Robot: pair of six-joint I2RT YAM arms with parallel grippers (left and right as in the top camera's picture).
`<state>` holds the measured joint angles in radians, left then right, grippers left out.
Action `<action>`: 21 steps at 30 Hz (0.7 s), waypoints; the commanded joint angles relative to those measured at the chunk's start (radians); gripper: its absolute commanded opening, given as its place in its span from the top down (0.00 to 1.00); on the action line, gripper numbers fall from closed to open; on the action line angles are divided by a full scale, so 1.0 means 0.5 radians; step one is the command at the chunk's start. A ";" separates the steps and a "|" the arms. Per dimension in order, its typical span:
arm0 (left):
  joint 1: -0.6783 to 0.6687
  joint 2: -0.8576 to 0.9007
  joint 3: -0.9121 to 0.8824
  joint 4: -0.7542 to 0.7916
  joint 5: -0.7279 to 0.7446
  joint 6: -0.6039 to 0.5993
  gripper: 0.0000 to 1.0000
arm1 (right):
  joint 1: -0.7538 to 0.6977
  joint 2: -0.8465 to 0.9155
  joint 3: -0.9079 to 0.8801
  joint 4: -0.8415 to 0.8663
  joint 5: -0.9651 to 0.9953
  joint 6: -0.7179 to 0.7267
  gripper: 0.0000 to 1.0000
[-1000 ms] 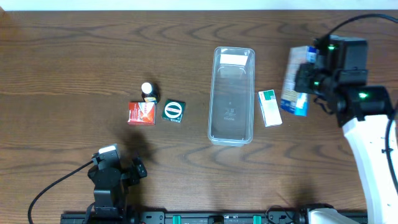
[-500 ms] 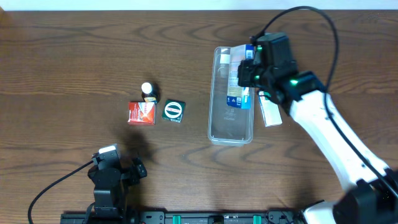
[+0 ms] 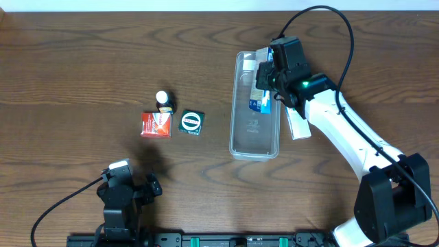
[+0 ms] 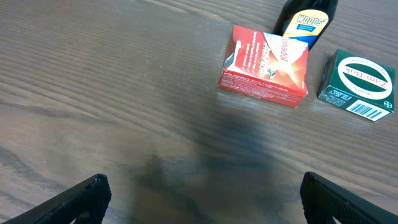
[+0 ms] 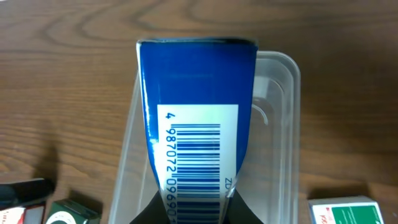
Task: Pack container
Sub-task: 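Carry the blue box with the right gripper over the container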
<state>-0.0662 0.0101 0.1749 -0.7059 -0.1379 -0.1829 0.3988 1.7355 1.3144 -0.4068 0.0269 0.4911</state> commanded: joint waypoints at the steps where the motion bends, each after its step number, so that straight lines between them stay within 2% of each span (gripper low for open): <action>1: 0.012 -0.008 -0.024 -0.005 -0.008 0.011 0.02 | 0.013 -0.002 0.032 -0.002 -0.027 0.021 0.87; 12: 0.012 -0.008 -0.024 -0.005 -0.008 0.011 0.02 | 0.021 0.052 0.031 -0.027 -0.120 0.259 0.87; 21: 0.012 -0.008 -0.024 -0.005 -0.008 0.011 0.02 | 0.026 0.130 0.031 0.060 -0.141 0.240 0.82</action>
<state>-0.0662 0.0105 0.1749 -0.7055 -0.1379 -0.1829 0.3988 1.7905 1.3144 -0.3923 -0.0307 0.6010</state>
